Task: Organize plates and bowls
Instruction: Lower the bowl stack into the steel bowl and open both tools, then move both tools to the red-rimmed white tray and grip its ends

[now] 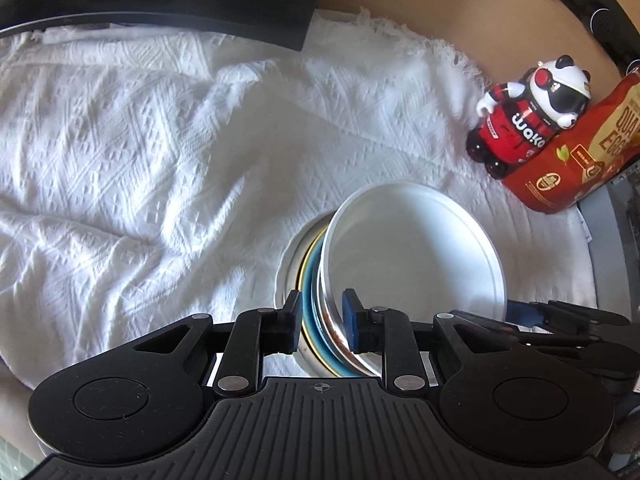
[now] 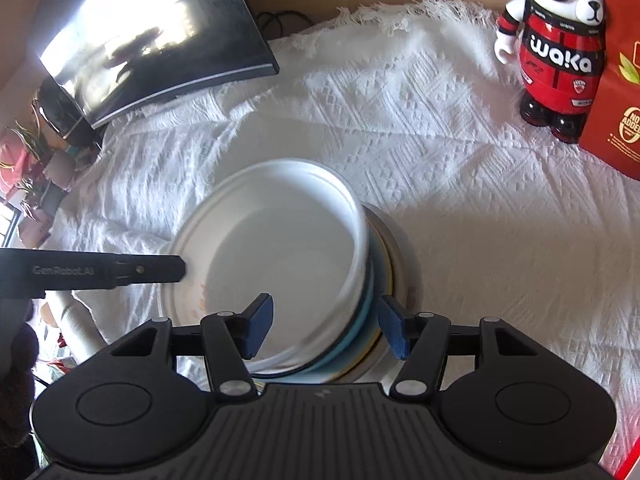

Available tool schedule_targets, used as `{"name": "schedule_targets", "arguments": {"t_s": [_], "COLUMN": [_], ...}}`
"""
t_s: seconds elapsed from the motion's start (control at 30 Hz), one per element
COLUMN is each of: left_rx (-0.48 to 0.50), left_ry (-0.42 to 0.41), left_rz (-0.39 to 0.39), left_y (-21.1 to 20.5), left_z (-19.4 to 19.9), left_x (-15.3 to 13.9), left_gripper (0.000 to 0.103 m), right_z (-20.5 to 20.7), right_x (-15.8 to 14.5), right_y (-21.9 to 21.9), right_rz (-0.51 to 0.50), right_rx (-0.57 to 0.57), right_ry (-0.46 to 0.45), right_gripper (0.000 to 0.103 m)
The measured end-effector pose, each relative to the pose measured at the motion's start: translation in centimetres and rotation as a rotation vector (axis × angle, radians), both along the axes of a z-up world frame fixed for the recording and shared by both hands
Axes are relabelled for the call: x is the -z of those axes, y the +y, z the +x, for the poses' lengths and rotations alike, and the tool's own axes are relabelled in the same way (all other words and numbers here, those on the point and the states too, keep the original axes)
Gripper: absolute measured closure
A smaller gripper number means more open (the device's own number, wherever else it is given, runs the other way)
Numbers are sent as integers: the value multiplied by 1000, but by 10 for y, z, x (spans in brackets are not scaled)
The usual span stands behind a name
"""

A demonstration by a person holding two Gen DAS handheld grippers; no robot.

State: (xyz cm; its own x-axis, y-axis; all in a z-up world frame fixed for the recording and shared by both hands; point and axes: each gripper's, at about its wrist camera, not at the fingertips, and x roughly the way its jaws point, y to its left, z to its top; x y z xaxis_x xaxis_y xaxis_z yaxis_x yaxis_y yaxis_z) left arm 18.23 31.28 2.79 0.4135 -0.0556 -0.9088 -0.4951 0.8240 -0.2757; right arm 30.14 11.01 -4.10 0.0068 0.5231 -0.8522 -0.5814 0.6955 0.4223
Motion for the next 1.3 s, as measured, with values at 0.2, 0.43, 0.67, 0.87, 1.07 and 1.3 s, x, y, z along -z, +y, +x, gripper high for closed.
{"name": "schedule_targets", "arguments": {"t_s": [0.2,0.43,0.67,0.87,1.07,1.3], "left_rx": [-27,0,270,453,544,594], "left_ry": [-45,-294,-300,-199,-132,-53], "left_rz": [-8,0,-106,-179,-210,-200], "left_y": [-1,-31,-130,-219,-288,-339], "left_z": [-2,13,76,122,147,160], "left_x": [-16,-67,-44,4,42,73], "left_gripper": [81,81,81,80,80,80], "right_z": [3,4,11,11,4,-9], "right_x": [1,-44,-47,-25,-4,18], "right_y": [-10,-65,-162,-251,-323,-365], "right_rz": [-2,138,4,-187,-243,-247], "right_rx": [23,112,303,426,526,596], "right_ry": [-2,-172,-376,-424,-312,-224], "right_gripper": [43,42,36,36,36,36]}}
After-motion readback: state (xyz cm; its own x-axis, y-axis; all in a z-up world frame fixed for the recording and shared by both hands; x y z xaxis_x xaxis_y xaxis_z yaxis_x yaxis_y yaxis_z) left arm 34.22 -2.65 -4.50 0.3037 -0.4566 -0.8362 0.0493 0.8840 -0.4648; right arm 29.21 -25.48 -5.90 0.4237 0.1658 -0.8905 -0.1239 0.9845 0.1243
